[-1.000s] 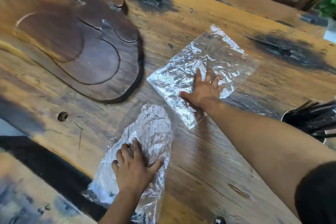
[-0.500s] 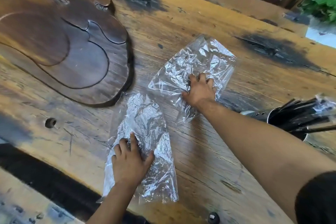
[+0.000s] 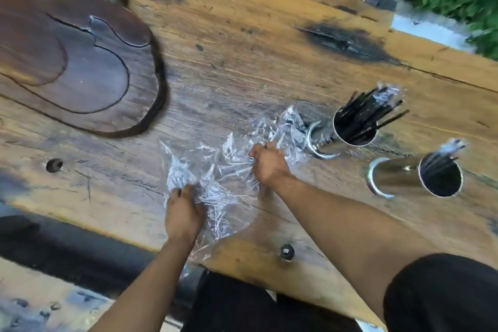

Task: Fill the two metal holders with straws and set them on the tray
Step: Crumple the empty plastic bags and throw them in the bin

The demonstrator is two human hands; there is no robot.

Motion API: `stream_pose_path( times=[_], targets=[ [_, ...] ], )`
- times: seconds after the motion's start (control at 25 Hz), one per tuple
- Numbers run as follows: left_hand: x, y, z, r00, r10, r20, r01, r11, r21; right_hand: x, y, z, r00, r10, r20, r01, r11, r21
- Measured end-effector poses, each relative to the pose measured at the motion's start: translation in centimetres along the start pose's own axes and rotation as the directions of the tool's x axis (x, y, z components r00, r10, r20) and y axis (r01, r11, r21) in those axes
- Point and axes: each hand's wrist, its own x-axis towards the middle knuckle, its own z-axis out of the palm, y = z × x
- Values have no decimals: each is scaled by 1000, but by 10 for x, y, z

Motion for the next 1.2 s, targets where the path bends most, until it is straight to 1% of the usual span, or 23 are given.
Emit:
stream_pose_path(
  times=[0.12,0.2,0.36,0.52,0.6,0.72,0.84,0.96,1.04,1.12,1.2],
  targets=[
    [-21,7,6,999,28,41,-29,999,23,-54,32,21,1000,11,27,-14,996,85],
    [-38,10,12,994,76,84,-81,995,56,-91,55,33,999,49,-5,-48,990,134],
    [-68,28,28,970,174,169,-196,972,129,-156,106,51,965,209,-159,-170,958,229],
    [-102,69,54,927,312,209,-356,907,225,-217,172,62,892,396,-219,-309,887,344],
    [-123,99,75,900,375,224,-426,866,262,-248,208,67,835,491,-250,-355,827,436],
    [-159,144,110,866,435,247,-497,807,320,-291,259,70,743,599,-300,-386,748,540],
    [-212,194,158,803,506,314,-594,719,362,-340,325,76,634,713,-298,-432,647,629],
    [-259,238,203,733,564,380,-680,621,390,-382,384,82,532,813,-238,-470,517,715],
    [-280,263,228,688,578,440,-726,562,397,-402,415,86,478,854,-204,-491,453,744],
    [-299,290,257,614,595,518,-789,483,380,-421,447,93,415,899,-143,-514,361,778],
    [-318,310,285,527,622,579,-850,392,353,-438,469,105,337,939,-62,-524,242,816]
  ],
)
